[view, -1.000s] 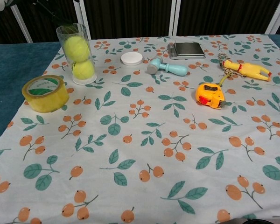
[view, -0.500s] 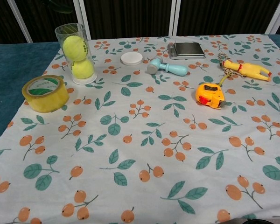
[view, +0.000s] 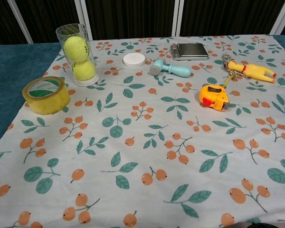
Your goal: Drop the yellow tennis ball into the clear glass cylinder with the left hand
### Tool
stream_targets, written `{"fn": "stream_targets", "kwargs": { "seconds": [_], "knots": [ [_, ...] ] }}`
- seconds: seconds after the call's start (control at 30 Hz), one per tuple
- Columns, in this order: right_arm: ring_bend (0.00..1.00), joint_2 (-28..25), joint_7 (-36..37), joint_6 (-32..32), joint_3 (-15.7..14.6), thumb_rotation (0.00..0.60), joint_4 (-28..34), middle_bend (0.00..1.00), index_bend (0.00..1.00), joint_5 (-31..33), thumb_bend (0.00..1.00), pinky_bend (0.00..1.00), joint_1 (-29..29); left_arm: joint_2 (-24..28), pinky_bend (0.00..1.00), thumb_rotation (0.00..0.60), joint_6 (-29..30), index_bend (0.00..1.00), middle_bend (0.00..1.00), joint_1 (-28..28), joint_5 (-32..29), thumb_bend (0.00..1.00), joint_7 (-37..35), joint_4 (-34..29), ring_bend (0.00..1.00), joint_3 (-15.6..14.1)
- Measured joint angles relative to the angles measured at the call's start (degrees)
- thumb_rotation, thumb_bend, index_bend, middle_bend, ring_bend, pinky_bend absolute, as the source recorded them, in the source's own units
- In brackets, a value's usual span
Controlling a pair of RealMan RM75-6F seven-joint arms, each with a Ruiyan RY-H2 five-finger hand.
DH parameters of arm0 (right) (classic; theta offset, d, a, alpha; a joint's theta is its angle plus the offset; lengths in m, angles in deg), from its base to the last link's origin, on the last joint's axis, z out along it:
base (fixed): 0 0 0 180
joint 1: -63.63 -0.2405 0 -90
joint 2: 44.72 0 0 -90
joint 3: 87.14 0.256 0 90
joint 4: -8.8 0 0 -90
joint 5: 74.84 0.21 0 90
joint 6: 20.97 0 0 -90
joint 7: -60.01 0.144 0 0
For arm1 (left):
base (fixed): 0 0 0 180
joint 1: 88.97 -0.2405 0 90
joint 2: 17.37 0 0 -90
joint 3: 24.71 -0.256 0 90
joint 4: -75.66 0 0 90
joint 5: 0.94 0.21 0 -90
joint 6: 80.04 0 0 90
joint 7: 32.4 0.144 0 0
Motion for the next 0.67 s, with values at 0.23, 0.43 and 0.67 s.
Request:
{"fn": "stream_targets", "kwargs": {
  "seconds": [0.23, 0.43, 0.67],
  "knots": [
    [0.07, 0.09, -0.76, -0.21, -0.18, 0.600, 0.07, 0.00, 0.00, -0.95, 0.20, 0.19, -0.17, 0.76, 0.17, 0.600, 15.59, 0.09, 0.11, -14.52, 3.57, 0.20, 4.58, -2.26, 0.04, -7.83],
    [0.07, 0.29, -1.27, -0.54, -0.35, 0.600, 0.12, 0.00, 0.00, -1.54, 0.20, 0.19, -0.19, -2.11, 0.15, 0.600, 24.40, 0.08, 0.09, -21.49, 6.15, 0.20, 0.32, 3.07, 0.00, -9.86],
    [0.07, 0.25, -0.85, -0.59, -0.19, 0.600, -0.28, 0.00, 0.00, -1.28, 0.20, 0.19, -0.19, -2.43, 0.15, 0.600, 25.05, 0.06, 0.09, -23.49, 7.85, 0.20, -3.76, 6.25, 0.00, -10.12]
  ]
}}
